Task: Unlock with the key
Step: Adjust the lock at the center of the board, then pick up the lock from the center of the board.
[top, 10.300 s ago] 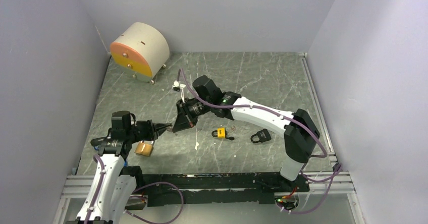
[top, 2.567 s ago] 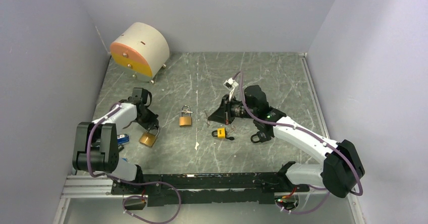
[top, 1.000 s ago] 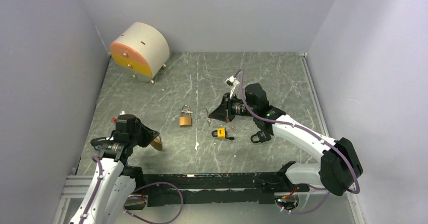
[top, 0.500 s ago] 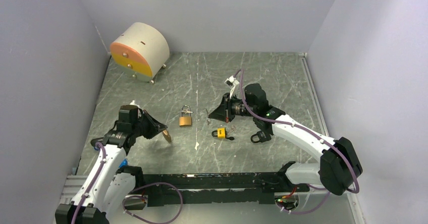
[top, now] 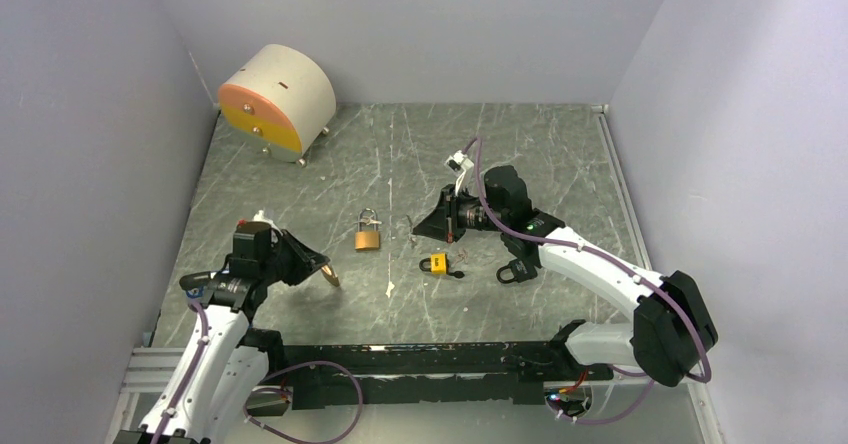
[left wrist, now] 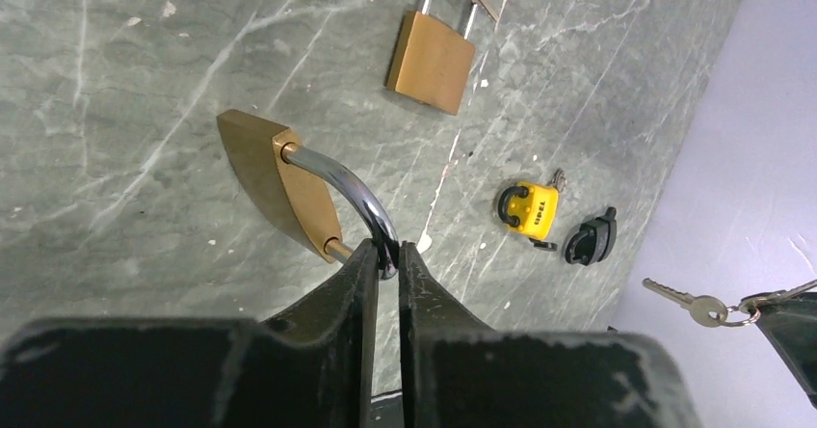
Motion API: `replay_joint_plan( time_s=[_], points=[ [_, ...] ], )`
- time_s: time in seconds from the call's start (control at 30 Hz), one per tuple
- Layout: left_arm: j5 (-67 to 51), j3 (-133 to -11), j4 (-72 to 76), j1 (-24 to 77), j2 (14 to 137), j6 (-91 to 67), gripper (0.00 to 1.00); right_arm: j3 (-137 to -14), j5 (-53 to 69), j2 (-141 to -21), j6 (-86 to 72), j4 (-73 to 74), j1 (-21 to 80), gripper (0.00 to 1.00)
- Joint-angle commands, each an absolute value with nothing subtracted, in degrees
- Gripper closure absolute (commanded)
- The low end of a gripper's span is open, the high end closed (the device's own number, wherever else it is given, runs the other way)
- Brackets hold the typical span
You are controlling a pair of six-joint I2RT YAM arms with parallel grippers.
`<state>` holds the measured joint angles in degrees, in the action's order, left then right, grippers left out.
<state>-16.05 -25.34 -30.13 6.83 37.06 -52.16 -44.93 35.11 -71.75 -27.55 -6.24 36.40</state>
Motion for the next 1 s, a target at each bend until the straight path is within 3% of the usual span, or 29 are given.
replay_joint_plan(
  time_s=[0.0,0.2,0.3,0.43,0.63,0.97],
  points=[
    [-13.12,-25.66,-33.61,6.86,35.71,-52.21,0.79,-44.93,36.29,-72.06,-27.87,-10.02,36.25,1.0],
    [-11.08,-27.19,-35.17,6.86,35.38,-52.75,0.36,-44.76,36.3,-72.08,-27.99,-10.11,36.27,1.0],
    [-9.27,-28.83,-36.13,6.86,36.17,-53.97,0.23,-44.66,36.17,-72.07,-28.12,-10.11,36.24,1.0],
    [-6.55,-30.03,-37.84,6.94,37.61,-57.75,0.17,-44.34,35.95,-72.03,-28.29,-10.35,36.23,1.0],
    [-0.24,-28.95,-38.33,9.18,39.02,-65.07,0.18,-44.21,35.73,-72.24,-28.5,-10.69,36.26,1.0],
    [11.71,-34.41,-41.51,20.8,52.57,-72.41,0.11,-44.12,35.36,-72.4,-28.48,-10.17,36.26,1.0]
  ],
)
